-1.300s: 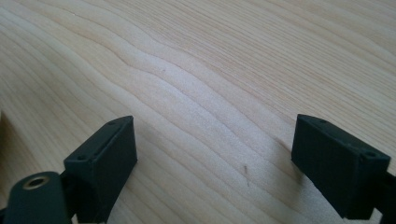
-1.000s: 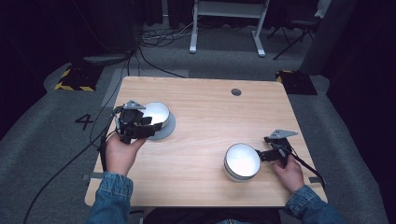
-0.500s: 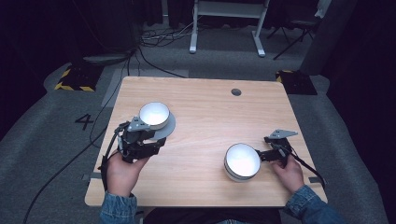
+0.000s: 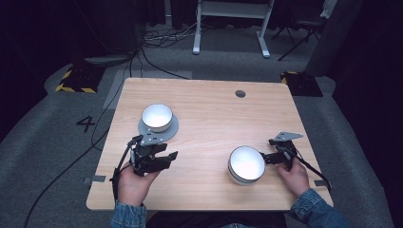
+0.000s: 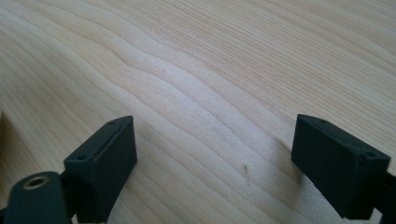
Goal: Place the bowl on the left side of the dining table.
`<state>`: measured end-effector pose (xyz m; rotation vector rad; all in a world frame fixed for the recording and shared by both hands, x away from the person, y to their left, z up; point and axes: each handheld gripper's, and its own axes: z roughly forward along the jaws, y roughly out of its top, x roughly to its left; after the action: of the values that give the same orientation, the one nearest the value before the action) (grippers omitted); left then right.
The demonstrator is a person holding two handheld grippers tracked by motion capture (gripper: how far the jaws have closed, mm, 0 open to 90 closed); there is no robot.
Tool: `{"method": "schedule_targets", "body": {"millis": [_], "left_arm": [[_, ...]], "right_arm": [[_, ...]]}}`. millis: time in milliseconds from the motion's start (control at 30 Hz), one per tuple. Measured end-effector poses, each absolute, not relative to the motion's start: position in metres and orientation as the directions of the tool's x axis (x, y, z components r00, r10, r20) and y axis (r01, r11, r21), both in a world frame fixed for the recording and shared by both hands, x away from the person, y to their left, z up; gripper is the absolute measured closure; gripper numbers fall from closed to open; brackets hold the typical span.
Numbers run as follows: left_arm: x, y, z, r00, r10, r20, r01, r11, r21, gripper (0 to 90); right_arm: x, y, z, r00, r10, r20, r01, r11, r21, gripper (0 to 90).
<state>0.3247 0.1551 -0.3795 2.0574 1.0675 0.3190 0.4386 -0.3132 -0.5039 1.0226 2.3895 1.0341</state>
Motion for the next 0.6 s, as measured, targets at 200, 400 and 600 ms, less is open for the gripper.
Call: {"method": "schedule_targets", "body": {"millis": [200, 400, 600], "left_arm": [[0.329, 0.141, -0.395, 0.644, 0.754, -0.130, 0.589, -0.380, 0.713, 49.2], [0.335, 0.129, -0.410, 0.668, 0.732, -0.135, 0.594, -0.415, 0.689, 48.8], [0.342, 0.122, -0.425, 0.678, 0.719, -0.154, 0.616, -0.441, 0.652, 48.0]], "right_arm": [[0.439, -0.313, -0.504, -0.682, 0.731, -0.026, 0.481, 0.475, 0.736, 14.2], [0.439, -0.313, -0.504, -0.681, 0.731, -0.025, 0.482, 0.475, 0.736, 14.2], [0.439, -0.313, -0.504, -0.682, 0.731, -0.026, 0.482, 0.475, 0.736, 14.2]]}}
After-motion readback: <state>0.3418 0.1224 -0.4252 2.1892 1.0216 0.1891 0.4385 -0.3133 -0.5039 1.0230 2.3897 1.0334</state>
